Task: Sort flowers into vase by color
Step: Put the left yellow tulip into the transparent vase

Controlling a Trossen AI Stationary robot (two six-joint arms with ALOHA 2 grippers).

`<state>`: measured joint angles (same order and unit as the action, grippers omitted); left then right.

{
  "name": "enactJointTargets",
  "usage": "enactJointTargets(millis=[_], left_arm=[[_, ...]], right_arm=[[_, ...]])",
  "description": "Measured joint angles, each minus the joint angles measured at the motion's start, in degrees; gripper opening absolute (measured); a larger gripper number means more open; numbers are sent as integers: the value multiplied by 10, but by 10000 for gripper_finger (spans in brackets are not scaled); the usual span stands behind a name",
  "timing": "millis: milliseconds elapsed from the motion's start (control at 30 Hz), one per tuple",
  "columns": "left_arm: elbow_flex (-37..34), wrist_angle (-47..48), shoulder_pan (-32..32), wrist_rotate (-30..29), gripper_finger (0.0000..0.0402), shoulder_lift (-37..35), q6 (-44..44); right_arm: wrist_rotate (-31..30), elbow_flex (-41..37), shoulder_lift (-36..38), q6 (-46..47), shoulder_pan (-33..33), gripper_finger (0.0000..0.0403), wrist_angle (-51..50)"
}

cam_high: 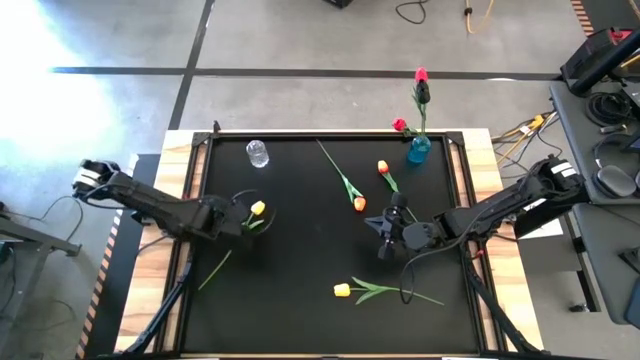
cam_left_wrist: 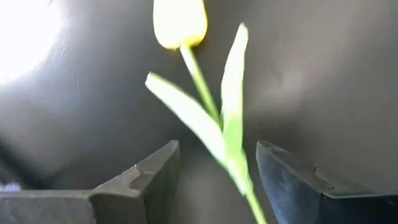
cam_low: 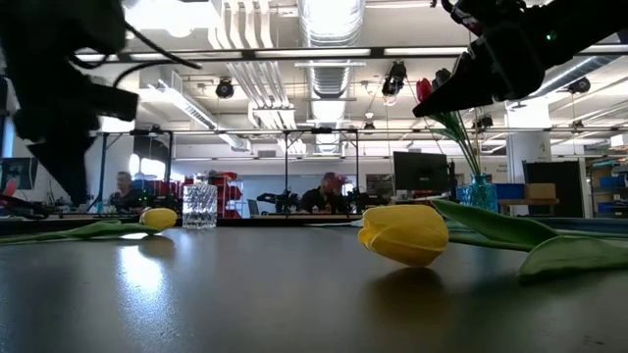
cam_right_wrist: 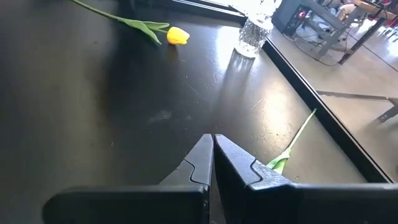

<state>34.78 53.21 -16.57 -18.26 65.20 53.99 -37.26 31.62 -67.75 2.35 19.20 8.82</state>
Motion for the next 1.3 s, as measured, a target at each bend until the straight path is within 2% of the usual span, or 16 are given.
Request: enactJointTargets(millis=[133, 333, 500, 800, 933, 1100, 1300], left_arm=[[-3, -52, 75, 44, 188, 0, -79], [-4, -52, 145, 69, 169, 18, -122], [-4, -53, 154, 88, 169, 40, -130], [-21, -86, 154, 103, 195, 88, -133], [-25, -100, 154, 103, 191, 101, -150], [-25, -107, 154, 111, 145, 98, -160], [-23, -105, 154, 113, 35, 75, -182]], right_arm=[[0, 0, 0, 0, 0, 9, 0], [0, 0, 0, 3, 0, 9, 1], [0, 0, 0, 16, 0, 9, -1], [0, 0, 0, 16, 0, 9, -1], [0, 0, 0, 16, 0, 9, 0], [0, 0, 0, 16, 0, 9, 0], [0, 0, 0, 15, 0, 9, 0]])
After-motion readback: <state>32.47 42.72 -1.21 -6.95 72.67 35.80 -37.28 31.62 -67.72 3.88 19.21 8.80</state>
